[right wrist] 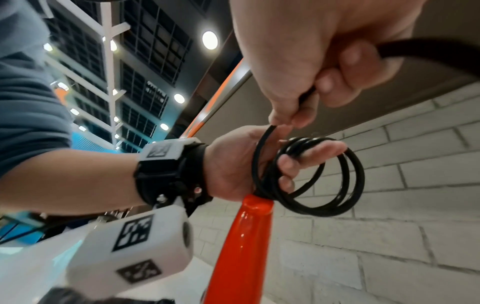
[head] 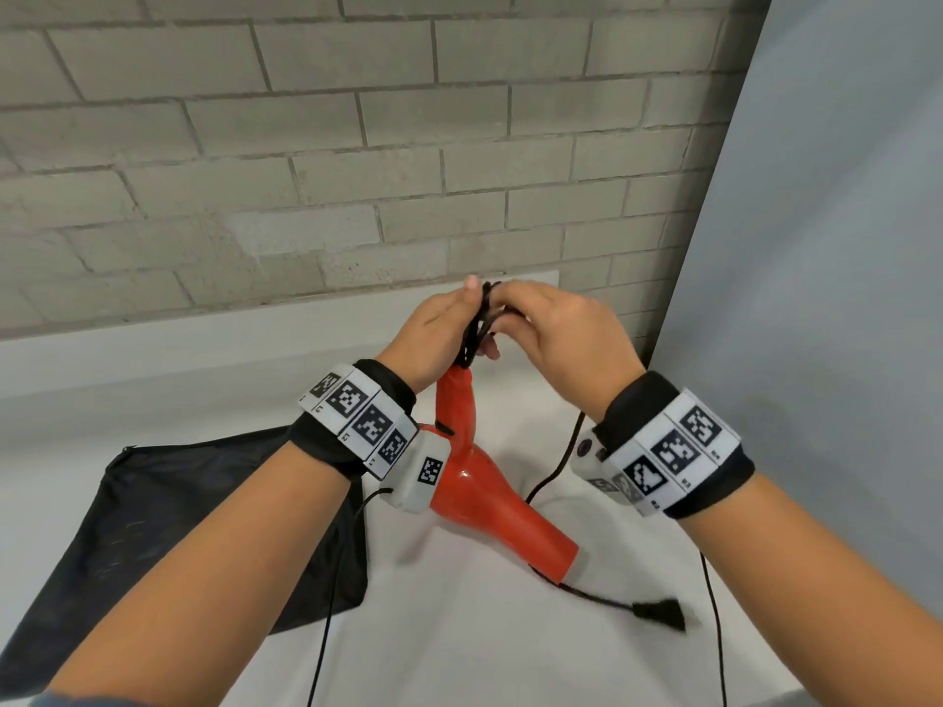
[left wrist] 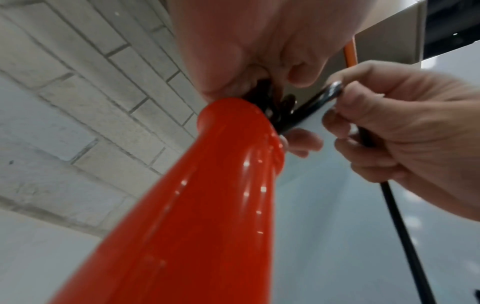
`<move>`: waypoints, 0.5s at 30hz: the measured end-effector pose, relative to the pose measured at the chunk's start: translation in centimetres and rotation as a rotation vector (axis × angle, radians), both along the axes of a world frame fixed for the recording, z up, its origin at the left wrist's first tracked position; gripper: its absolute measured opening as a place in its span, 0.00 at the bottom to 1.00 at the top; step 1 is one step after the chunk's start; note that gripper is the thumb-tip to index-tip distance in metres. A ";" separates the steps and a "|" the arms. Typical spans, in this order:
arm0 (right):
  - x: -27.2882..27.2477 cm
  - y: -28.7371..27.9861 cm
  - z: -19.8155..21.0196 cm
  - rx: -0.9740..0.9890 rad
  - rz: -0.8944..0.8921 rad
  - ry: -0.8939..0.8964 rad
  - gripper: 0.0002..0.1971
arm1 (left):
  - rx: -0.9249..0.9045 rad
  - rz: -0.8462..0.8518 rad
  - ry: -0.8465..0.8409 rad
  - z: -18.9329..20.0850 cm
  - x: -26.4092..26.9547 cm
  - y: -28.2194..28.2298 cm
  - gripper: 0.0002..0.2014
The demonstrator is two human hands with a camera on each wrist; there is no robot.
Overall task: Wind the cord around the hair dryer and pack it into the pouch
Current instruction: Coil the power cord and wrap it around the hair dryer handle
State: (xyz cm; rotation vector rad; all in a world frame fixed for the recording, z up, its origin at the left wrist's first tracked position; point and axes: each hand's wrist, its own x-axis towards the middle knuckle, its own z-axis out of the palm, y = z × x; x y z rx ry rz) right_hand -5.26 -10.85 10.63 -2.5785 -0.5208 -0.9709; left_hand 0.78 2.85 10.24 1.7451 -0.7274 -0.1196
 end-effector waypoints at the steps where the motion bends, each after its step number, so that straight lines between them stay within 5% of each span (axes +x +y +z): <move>1: 0.4 -0.1 0.3 0.054 -0.002 0.027 0.11 | 0.046 -0.026 -0.024 0.2 -0.2 0.1 0.25; 4: 1.7 -0.6 1.1 0.160 0.015 0.112 0.11 | 0.131 -0.076 -0.048 0.6 -0.2 0.3 0.31; 8: 2.4 -0.6 1.4 0.188 0.064 0.184 0.09 | 0.048 -0.163 0.159 0.8 0.2 0.5 0.29; 15: 2.1 0.1 1.8 0.133 0.054 0.083 0.09 | -0.052 -0.220 0.304 0.6 0.4 -0.1 0.27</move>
